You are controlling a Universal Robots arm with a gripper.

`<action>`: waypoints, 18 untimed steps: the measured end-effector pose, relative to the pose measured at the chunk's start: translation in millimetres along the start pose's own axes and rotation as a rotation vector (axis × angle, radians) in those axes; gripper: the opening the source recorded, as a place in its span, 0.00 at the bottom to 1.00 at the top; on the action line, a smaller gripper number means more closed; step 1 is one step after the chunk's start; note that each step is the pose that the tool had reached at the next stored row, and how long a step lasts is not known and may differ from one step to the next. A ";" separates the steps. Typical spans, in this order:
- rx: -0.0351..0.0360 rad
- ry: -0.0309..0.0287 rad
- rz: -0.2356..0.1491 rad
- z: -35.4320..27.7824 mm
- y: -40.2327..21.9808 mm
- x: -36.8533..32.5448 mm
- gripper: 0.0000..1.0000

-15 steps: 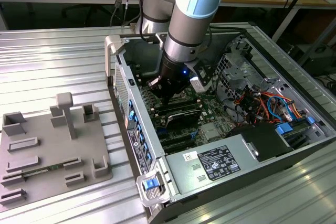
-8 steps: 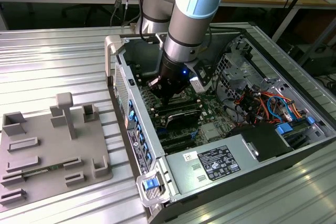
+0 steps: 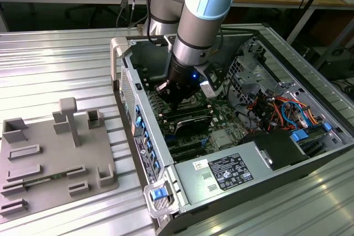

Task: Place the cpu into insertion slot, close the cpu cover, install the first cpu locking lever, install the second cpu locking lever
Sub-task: 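Install the second cpu locking lever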

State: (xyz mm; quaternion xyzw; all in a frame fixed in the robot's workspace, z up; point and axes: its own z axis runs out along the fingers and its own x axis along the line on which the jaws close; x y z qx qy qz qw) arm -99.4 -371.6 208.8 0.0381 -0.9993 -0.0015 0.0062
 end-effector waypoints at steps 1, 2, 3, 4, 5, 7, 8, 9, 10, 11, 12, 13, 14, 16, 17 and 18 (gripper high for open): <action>0.0000 0.0000 0.000 0.0 0.0 0.0 0.11; 0.0000 0.0000 0.000 0.0 0.0 0.0 0.11; 0.0000 0.0000 0.000 0.1 0.0 0.1 0.11; 0.0000 0.0000 0.000 0.2 0.0 0.2 0.11; -0.0001 -0.0001 0.000 0.3 0.0 0.4 0.11; -0.0002 -0.0001 0.000 0.9 0.2 1.5 0.11; -0.0003 -0.0002 -0.001 1.2 0.4 2.7 0.11; -0.0002 -0.0001 -0.001 1.3 0.5 3.3 0.11; -0.0001 0.0001 -0.002 1.4 0.6 3.9 0.11; 0.0002 0.0003 -0.002 1.6 0.9 4.2 0.11; 0.0001 0.0002 -0.002 1.9 1.5 4.1 0.11; 0.0000 0.0001 -0.002 2.1 2.0 4.1 0.11; 0.0001 0.0001 -0.002 2.2 2.5 4.0 0.11; 0.0001 0.0001 -0.002 2.6 3.9 3.9 0.11; 0.0000 0.0001 -0.002 2.8 4.7 3.8 0.11; 0.0000 0.0001 -0.002 3.0 5.2 3.8 0.11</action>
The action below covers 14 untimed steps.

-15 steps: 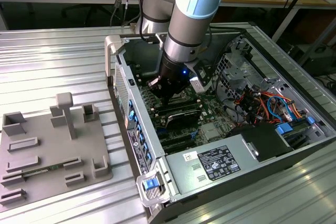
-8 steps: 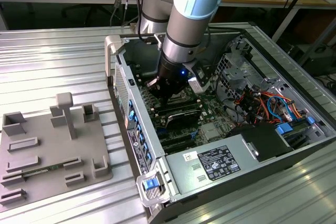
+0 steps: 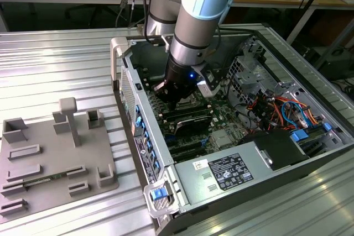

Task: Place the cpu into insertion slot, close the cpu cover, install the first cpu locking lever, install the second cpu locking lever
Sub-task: 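Install the second cpu locking lever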

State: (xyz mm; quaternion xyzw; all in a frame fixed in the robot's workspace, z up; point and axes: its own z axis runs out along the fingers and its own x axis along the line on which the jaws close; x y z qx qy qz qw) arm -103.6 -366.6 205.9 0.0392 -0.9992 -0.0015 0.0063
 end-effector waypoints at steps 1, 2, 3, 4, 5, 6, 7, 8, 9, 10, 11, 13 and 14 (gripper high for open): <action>0.0000 0.0000 0.000 0.1 0.4 -0.1 0.11; -0.0001 -0.0001 0.000 0.3 0.8 -0.1 0.11; -0.0001 -0.0001 0.000 0.5 1.3 -0.2 0.11; 0.0000 0.0000 0.000 0.8 1.5 -0.2 0.11; -0.0001 -0.0001 0.000 1.0 1.7 -0.2 0.11; -0.0001 -0.0001 -0.001 1.1 1.8 -0.2 0.11; -0.0005 0.0000 -0.004 1.4 2.0 -0.2 0.11; -0.0006 -0.0001 -0.005 1.5 2.1 -0.2 0.11; -0.0006 -0.0001 -0.005 1.6 2.1 -0.2 0.11; -0.0006 -0.0001 -0.006 1.7 2.1 -0.2 0.11; -0.0007 -0.0002 -0.006 1.9 2.1 -0.2 0.11; -0.0010 -0.0002 -0.008 2.2 2.1 -0.2 0.11; -0.0012 -0.0002 -0.009 2.4 2.2 -0.1 0.11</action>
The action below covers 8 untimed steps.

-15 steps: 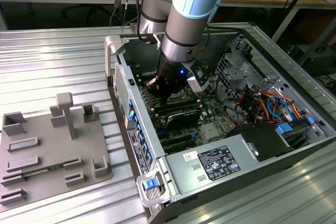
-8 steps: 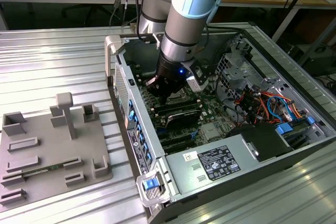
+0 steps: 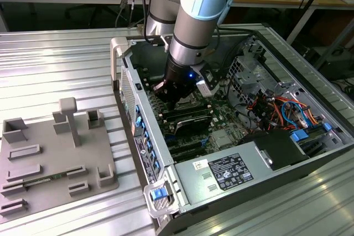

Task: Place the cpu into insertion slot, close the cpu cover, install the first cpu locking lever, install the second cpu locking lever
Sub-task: 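Install the second cpu locking lever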

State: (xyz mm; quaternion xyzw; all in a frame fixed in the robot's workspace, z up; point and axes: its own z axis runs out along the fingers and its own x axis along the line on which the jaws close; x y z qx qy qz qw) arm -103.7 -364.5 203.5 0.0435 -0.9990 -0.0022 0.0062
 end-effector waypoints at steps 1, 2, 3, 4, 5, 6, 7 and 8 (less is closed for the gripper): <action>-0.0002 0.0000 -0.001 0.3 0.1 0.0 0.11; -0.0009 0.0001 -0.003 0.8 0.2 0.0 0.11; -0.0015 0.0002 -0.005 1.3 0.3 0.0 0.11; -0.0021 0.0002 -0.006 1.5 0.3 0.1 0.11; -0.0026 0.0000 -0.007 1.7 0.3 0.1 0.11; -0.0032 0.0000 -0.007 2.0 0.3 0.1 0.11; -0.0038 0.0000 -0.007 2.3 0.3 0.1 0.11; -0.0043 0.0001 -0.007 2.5 0.1 0.0 0.11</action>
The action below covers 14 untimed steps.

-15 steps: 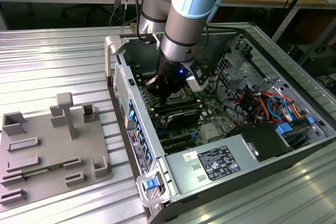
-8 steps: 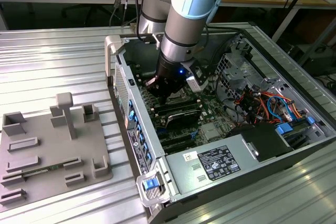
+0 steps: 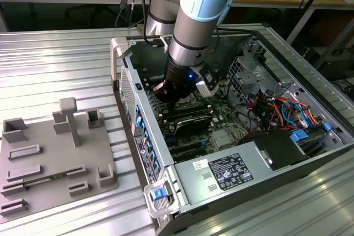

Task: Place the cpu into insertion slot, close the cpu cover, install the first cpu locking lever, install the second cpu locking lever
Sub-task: 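Install the second cpu locking lever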

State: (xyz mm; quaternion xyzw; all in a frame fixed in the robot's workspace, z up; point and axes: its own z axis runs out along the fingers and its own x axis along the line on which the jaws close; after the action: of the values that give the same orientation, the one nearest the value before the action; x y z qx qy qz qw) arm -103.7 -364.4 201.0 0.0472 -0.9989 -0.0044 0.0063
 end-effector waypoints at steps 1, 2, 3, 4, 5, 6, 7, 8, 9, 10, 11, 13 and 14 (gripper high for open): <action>-0.0006 -0.0001 0.000 0.1 -0.5 0.0 0.11; -0.0009 -0.0004 0.000 0.2 -1.2 0.1 0.11; -0.0008 -0.0006 0.000 0.2 -2.2 0.2 0.11; -0.0006 -0.0005 0.000 0.2 -3.0 0.2 0.11; -0.0004 -0.0004 0.000 0.2 -3.7 0.3 0.11; -0.0004 -0.0004 0.000 0.2 -3.8 0.3 0.11; -0.0005 -0.0005 0.000 0.1 -3.8 0.3 0.11; -0.0006 -0.0004 0.000 -0.2 -3.8 0.3 0.11; -0.0006 -0.0006 0.000 -0.6 -3.8 0.3 0.11; -0.0007 -0.0008 0.000 -1.4 -3.8 0.2 0.11; -0.0008 -0.0009 0.000 -2.3 -3.7 0.2 0.11; -0.0006 -0.0005 0.000 -5.6 -3.6 0.2 0.11; -0.0007 -0.0005 0.000 -6.8 -3.6 0.3 0.11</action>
State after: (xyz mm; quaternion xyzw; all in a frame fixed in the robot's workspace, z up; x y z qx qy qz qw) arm -103.6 -368.0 207.8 0.0473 -0.9989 -0.0047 0.0061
